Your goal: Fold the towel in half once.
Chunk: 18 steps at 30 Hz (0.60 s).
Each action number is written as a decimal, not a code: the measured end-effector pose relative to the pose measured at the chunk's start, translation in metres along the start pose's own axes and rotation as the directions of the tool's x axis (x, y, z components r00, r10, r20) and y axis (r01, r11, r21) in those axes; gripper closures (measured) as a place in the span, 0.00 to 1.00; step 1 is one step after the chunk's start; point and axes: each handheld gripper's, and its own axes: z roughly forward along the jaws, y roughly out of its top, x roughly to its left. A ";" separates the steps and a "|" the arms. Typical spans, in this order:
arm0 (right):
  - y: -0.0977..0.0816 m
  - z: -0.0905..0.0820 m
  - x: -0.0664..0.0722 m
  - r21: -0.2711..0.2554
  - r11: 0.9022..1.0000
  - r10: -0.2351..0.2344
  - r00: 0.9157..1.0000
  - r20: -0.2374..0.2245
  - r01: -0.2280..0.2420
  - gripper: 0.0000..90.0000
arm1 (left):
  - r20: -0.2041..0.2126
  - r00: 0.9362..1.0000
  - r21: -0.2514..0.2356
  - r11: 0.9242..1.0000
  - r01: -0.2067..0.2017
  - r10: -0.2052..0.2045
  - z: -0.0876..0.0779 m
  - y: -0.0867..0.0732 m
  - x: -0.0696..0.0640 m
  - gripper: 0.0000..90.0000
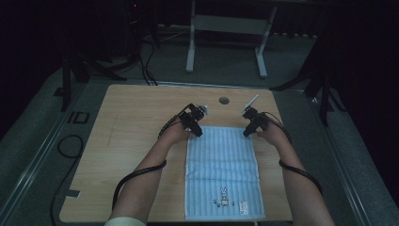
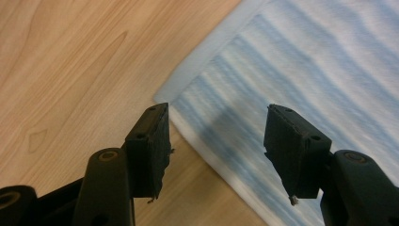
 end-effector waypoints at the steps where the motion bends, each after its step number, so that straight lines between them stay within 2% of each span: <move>1: 0.001 0.004 -0.002 0.007 1.000 0.010 1.000 -0.007 -0.010 0.58 | -0.003 1.000 0.003 1.000 0.007 -0.007 0.003 0.000 0.002 0.44; 7: 0.005 0.014 -0.005 0.036 0.999 0.012 1.000 -0.001 -0.012 0.58 | 0.008 0.998 -0.008 0.998 0.066 -0.066 0.017 0.002 0.009 0.44; 9: 0.006 0.016 -0.004 0.047 0.999 0.001 1.000 -0.004 -0.001 0.59 | 0.005 0.998 0.012 0.998 0.067 -0.067 0.023 0.001 0.010 0.44; 13: 0.007 0.020 0.000 0.075 0.997 -0.029 1.000 -0.006 0.029 0.61 | 0.024 0.996 -0.005 0.996 0.091 -0.091 0.026 0.000 0.013 0.43; 15: 0.007 0.020 0.000 0.077 0.997 -0.023 1.000 -0.017 0.025 0.66 | 0.027 0.995 -0.008 0.996 0.094 -0.094 0.026 -0.002 0.013 0.43; 18: 0.008 0.020 0.001 0.082 0.996 -0.023 0.999 -0.033 0.025 0.71 | 0.047 0.994 -0.010 0.995 0.102 -0.101 0.025 -0.002 0.011 0.51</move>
